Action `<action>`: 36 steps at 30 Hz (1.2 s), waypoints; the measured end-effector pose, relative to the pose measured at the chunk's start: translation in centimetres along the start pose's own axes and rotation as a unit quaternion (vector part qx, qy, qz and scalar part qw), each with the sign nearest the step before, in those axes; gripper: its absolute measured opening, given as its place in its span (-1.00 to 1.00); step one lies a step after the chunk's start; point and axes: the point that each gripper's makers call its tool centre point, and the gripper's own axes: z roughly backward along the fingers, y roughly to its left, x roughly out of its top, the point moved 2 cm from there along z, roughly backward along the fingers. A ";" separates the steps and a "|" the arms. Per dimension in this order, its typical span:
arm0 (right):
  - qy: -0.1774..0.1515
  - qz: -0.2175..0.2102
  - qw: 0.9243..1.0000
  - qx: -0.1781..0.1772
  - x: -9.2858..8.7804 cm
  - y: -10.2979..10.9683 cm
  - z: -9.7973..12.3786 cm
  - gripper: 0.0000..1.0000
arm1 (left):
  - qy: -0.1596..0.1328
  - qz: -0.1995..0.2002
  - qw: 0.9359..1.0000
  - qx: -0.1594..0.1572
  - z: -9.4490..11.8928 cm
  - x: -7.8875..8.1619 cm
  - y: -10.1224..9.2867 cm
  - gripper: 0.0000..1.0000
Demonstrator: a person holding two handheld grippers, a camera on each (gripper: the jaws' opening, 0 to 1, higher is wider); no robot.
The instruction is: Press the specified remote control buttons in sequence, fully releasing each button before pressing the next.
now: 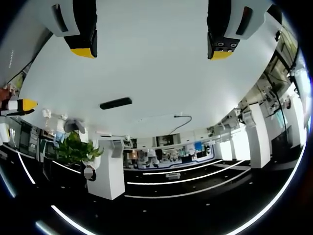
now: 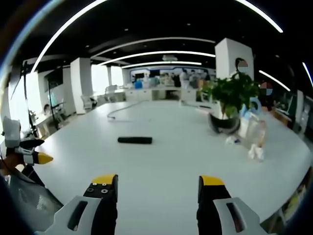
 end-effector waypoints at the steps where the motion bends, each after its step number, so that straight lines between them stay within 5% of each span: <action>1: 0.000 0.000 1.000 0.000 0.0 0.0 0.0 0.28 | -0.002 -0.001 1.000 0.002 0.0 0.1 0.0 0.94; 22: -0.009 -0.006 1.000 0.003 0.2 0.0 0.2 0.18 | -0.007 0.008 1.000 0.003 0.1 0.4 0.2 0.93; 31: -0.018 -0.013 1.000 0.020 0.6 0.4 0.3 0.14 | 0.013 -0.002 1.000 -0.009 -0.4 0.1 -0.4 0.93; 36: -0.011 -0.009 1.000 0.017 0.3 0.3 0.2 0.09 | 0.006 -0.009 1.000 -0.022 -1.2 1.7 -0.7 0.88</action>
